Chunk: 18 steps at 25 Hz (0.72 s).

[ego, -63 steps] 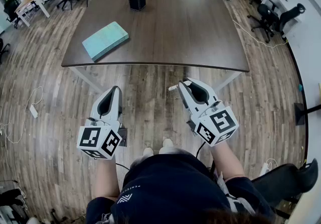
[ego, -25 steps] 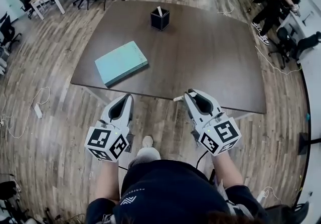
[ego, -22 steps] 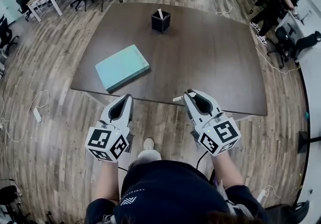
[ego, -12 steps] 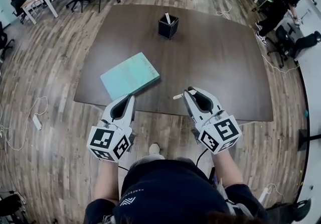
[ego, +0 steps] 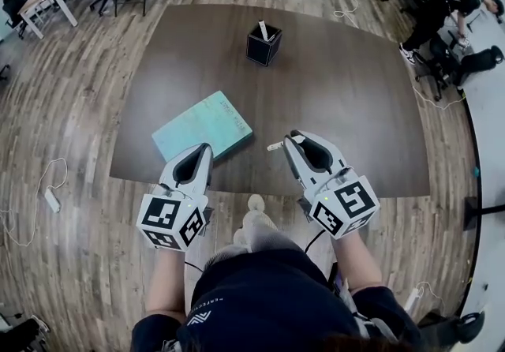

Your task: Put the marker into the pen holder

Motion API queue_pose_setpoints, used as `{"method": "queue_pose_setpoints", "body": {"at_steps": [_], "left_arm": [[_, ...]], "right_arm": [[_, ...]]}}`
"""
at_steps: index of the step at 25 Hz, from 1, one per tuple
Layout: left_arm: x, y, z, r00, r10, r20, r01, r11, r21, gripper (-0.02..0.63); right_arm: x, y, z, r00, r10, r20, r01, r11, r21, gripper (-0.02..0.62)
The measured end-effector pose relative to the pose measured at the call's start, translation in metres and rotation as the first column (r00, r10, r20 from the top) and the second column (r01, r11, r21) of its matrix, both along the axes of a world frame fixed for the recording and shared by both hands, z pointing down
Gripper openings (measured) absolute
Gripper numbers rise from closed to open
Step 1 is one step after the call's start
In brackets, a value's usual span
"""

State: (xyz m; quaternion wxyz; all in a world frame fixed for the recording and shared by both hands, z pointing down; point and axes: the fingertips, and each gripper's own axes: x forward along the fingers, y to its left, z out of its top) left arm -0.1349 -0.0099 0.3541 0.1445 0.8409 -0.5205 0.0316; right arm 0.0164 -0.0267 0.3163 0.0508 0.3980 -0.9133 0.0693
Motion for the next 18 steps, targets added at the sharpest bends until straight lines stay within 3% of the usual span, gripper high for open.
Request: {"method": "queue_pose_setpoints", "body": {"at_steps": [18], "left_arm": [[0.027, -0.129, -0.008, 0.999, -0.027, 0.042, 0.027, 1.000, -0.008, 0.008]], "right_arm": [[0.015, -0.139, -0.017, 0.998, -0.041, 0.038, 0.040, 0.999, 0.035, 0.051]]}}
